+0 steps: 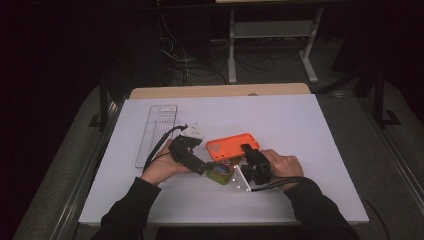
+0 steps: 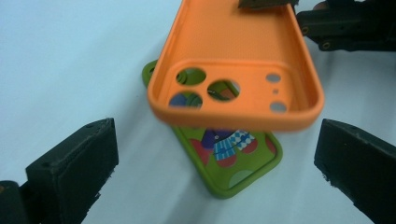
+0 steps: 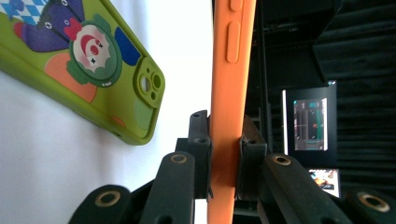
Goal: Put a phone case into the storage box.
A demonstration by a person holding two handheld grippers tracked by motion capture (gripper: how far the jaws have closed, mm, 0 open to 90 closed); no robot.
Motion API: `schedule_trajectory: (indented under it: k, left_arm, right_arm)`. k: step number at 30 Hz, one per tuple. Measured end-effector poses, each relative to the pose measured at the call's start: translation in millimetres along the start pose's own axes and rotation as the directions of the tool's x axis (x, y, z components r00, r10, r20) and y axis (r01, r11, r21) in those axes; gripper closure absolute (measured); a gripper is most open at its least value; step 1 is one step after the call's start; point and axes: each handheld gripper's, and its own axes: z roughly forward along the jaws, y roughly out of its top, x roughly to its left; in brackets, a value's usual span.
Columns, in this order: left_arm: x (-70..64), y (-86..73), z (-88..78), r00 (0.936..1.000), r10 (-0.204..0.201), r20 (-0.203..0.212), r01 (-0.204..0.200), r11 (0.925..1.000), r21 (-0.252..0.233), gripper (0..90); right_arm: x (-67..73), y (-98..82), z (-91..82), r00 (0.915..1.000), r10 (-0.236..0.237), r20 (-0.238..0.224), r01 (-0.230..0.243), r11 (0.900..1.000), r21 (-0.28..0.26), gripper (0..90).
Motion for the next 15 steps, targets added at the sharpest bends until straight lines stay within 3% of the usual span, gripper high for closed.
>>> schedule_trajectory:
  k: [1, 3, 4, 5, 8, 10, 12, 14, 15]
  left_arm:
    - [1.0, -0.2, -0.6, 0.9999, 0.011, 0.0, -0.011, 0.9999, 0.005, 0.0]
    - [0.0, -0.9, 0.7, 1.0, -0.005, -0.001, 0.005, 1.0, -0.006, 0.0]
    - [1.0, -1.0, 0.1, 0.9999, 0.01, 0.001, -0.01, 0.9999, 0.013, 0.0]
    - [-0.4, -1.4, 1.9, 0.9999, -0.01, 0.0, 0.01, 0.9999, -0.006, 0.0]
    - [-0.8, -1.7, 2.6, 0.9998, -0.021, -0.007, 0.021, 0.9998, 0.004, 0.0]
    - [0.4, -1.7, 1.7, 1.0, 0.0, -0.009, 0.0, 0.9997, 0.025, 0.0]
    - [-0.9, -2.0, 2.7, 0.9998, -0.016, -0.013, 0.016, 0.9998, 0.013, 0.0]
    - [-0.6, -1.8, 3.1, 0.9998, -0.009, -0.016, 0.009, 0.9999, 0.007, 0.0]
    - [0.2, -1.7, 3.1, 0.9998, 0.006, -0.018, -0.006, 1.0, 0.008, 0.0]
  right_arm:
    - [-0.6, -0.9, 0.3, 0.9998, 0.017, -0.008, -0.017, 1.0, 0.001, 77.8]
    - [-3.1, -2.5, 0.8, 0.999, 0.042, -0.013, -0.042, 0.999, -0.008, 77.8]
    - [-4.2, -3.7, 1.2, 0.9978, 0.063, -0.023, -0.063, 0.998, -0.007, 77.8]
    - [-4.5, -4.7, 1.6, 0.9959, 0.086, -0.028, -0.086, 0.996, -0.005, 77.9]
    - [-8.7, -7.2, 1.8, 0.9879, 0.145, -0.055, -0.145, 0.989, -0.002, 77.9]
    - [-10.7, -8.6, 1.6, 0.9772, 0.201, -0.069, -0.201, 0.98, 0.007, 77.9]
    - [-12.2, -10.0, 1.8, 0.9616, 0.261, -0.085, -0.261, 0.965, 0.011, 77.9]
    - [-15.9, -12.8, 2.4, 0.9556, 0.275, -0.106, -0.275, 0.961, 0.015, 77.9]
    - [-16.7, -13.5, 2.4, 0.9462, 0.301, -0.119, -0.301, 0.953, 0.016, 77.8]
